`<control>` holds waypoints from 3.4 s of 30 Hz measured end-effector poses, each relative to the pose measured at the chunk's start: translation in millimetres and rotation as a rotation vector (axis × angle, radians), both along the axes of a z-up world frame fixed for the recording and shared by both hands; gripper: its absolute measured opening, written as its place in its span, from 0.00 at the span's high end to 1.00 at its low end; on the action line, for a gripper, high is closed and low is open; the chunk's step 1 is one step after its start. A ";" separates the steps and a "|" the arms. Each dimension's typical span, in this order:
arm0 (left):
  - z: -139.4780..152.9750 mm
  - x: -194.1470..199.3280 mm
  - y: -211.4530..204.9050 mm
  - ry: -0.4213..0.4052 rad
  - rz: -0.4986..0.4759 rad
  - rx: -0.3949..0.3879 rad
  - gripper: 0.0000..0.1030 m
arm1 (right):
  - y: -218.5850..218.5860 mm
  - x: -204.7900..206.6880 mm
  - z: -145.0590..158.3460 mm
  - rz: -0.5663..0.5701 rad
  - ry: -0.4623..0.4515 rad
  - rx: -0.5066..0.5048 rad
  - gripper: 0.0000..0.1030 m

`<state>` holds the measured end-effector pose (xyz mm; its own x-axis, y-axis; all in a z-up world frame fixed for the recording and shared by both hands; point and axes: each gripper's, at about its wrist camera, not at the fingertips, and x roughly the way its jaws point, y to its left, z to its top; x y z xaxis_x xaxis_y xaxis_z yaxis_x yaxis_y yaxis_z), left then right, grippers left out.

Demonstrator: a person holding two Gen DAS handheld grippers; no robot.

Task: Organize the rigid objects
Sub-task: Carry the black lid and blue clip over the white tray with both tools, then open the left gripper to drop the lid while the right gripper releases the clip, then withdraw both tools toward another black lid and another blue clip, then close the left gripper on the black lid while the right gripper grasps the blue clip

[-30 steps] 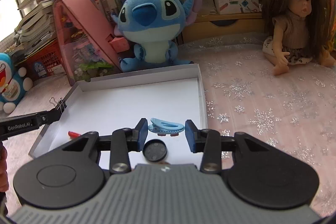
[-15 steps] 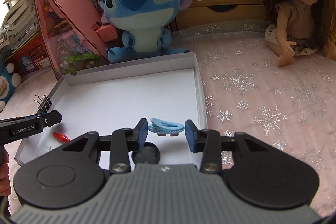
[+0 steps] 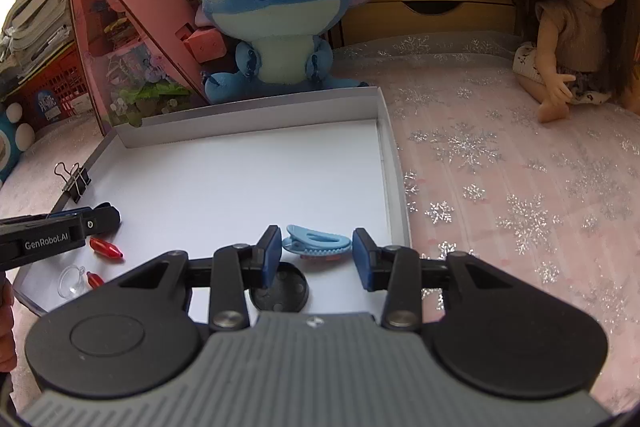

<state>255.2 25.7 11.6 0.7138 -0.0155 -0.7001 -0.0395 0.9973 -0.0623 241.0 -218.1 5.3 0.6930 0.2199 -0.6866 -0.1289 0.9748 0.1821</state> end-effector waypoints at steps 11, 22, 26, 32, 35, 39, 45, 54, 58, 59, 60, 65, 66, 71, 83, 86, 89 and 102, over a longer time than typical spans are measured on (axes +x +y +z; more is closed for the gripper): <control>-0.1 -2.2 -0.6 -0.004 -0.001 -0.001 0.70 | 5.6 -1.6 -0.5 0.009 -0.015 -0.046 0.57; 0.4 -3.1 -1.3 -0.006 0.000 0.007 0.68 | 8.1 -2.3 -0.6 0.014 -0.018 -0.064 0.54; 2.9 -5.8 -0.3 -0.015 0.008 0.005 0.57 | 7.7 -4.1 1.2 0.013 -0.025 -0.058 0.47; 15.1 -23.9 2.0 -0.060 -0.008 -0.006 0.47 | 4.0 -13.7 8.8 0.017 -0.059 -0.063 0.40; 23.6 -37.6 0.4 -0.097 -0.028 0.009 0.40 | 1.9 -21.9 13.3 0.025 -0.084 -0.066 0.36; 33.7 -61.2 -2.1 -0.132 -0.056 -0.009 0.35 | 1.0 -39.0 20.0 0.043 -0.122 -0.061 0.30; 39.9 -108.2 -12.6 -0.177 -0.131 0.000 0.32 | 3.5 -79.4 29.5 0.106 -0.208 -0.088 0.24; 22.9 -182.4 -27.7 -0.226 -0.219 0.064 0.31 | -3.2 -149.9 19.7 0.205 -0.303 -0.105 0.18; 14.1 -209.1 -27.1 -0.226 -0.244 0.057 0.30 | -8.0 -172.8 9.3 0.222 -0.302 -0.114 0.18; 12.6 -214.0 -26.7 -0.224 -0.246 0.057 0.30 | -8.8 -177.7 7.0 0.226 -0.303 -0.118 0.18; 10.5 -218.8 -25.6 -0.222 -0.246 0.058 0.30 | -9.2 -182.6 4.6 0.232 -0.304 -0.123 0.17; 3.5 -240.4 -21.0 -0.219 -0.267 0.072 0.30 | -4.0 -204.2 -7.5 0.294 -0.317 -0.185 0.17; 2.7 -244.4 -20.2 -0.219 -0.274 0.077 0.30 | -2.8 -208.2 -9.7 0.310 -0.319 -0.195 0.17; 0.7 -263.0 -13.1 -0.206 -0.284 0.054 0.30 | 1.1 -222.1 -15.3 0.382 -0.306 -0.203 0.16; -11.0 -271.6 -23.0 -0.143 -0.379 0.025 0.40 | 16.0 -225.4 -22.0 0.421 -0.289 -0.227 0.16; -13.2 -270.0 -27.3 -0.152 -0.379 0.039 0.45 | 19.1 -221.8 -22.2 0.417 -0.290 -0.227 0.16; -14.4 -265.5 -27.5 -0.162 -0.365 0.036 0.46 | 17.2 -217.1 -23.0 0.397 -0.279 -0.205 0.16; -16.2 -253.5 -22.8 -0.183 -0.300 0.027 0.65 | 11.0 -207.3 -22.8 0.305 -0.254 -0.198 0.16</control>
